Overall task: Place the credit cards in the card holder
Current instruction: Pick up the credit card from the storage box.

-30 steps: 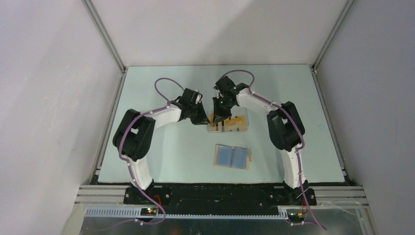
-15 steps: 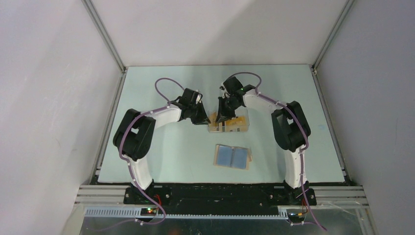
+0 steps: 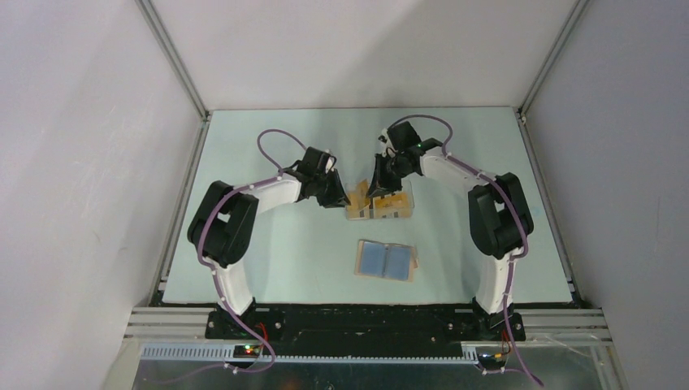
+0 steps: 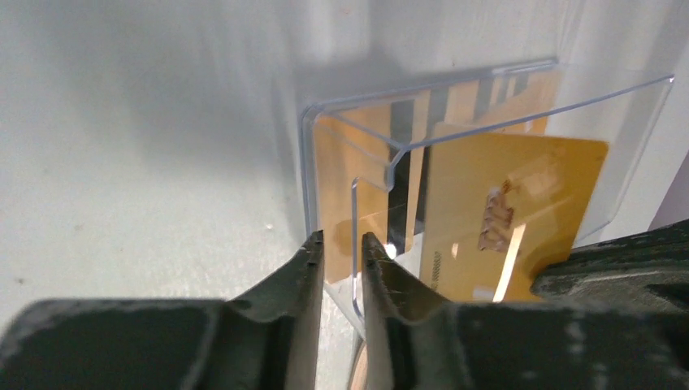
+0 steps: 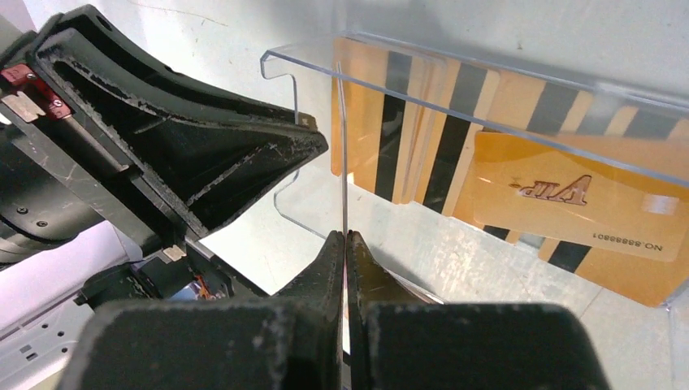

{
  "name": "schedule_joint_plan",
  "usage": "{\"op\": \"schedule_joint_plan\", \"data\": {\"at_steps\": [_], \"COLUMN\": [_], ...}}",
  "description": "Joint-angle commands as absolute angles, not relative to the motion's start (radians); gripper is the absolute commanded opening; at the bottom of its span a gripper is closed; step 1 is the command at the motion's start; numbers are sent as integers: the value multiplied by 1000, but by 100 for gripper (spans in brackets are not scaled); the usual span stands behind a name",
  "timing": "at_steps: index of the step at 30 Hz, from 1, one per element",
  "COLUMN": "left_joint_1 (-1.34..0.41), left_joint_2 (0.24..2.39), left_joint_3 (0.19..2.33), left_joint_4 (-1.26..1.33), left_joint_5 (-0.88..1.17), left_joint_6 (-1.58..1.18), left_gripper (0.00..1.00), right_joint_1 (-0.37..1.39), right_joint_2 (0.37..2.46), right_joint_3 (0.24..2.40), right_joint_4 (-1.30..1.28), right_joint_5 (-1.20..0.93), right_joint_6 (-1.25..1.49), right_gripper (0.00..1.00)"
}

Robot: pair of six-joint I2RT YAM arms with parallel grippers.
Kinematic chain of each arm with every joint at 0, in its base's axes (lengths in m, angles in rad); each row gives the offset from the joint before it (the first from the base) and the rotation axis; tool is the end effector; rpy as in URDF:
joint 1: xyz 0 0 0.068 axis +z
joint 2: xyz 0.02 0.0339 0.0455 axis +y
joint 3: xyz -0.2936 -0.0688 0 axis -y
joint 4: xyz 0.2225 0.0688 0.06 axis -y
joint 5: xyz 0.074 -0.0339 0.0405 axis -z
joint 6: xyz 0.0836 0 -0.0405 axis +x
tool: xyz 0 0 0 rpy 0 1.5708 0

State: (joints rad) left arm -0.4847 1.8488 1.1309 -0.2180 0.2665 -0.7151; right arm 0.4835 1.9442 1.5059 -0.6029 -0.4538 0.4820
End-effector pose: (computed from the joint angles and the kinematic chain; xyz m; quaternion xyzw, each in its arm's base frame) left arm 0.3431 -0.2056 0.1701 -0.0670 0.9401 -0.2788 0.1841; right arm 0.3631 0.2321 0.2181 -0.0596 0.9404 0.3107 0.1251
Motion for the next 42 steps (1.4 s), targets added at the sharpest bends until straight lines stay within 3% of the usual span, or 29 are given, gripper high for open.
{"op": "schedule_joint_plan", "data": {"at_steps": [1,4,12,20,42], "left_joint_1": [-495,-495,-495,-495,-495], "left_joint_2": [1755,1684,1536,1487,1509], "left_joint_3": [1101,1099,1063,955,911], "left_joint_4": [-248,-248,-181,78,84], "left_joint_5": [233,211,230,364,339], "left_joint_6": [-683,-667,-622,-673,-675], "left_gripper": [33,47,63,65,65], "right_joint_1": [457,443,426,427,654], "right_joint_2": [1867,1842,1834,1786,1890], "right_joint_3": [1481,1453,1434,1432,1551], "right_joint_4": [-552,-536,-526,-581,-747], "right_joint_5": [-472,-483,-533,-448,-48], "right_joint_6": [471,452,328,200,-81], "right_gripper": [0,0,0,0,4]}}
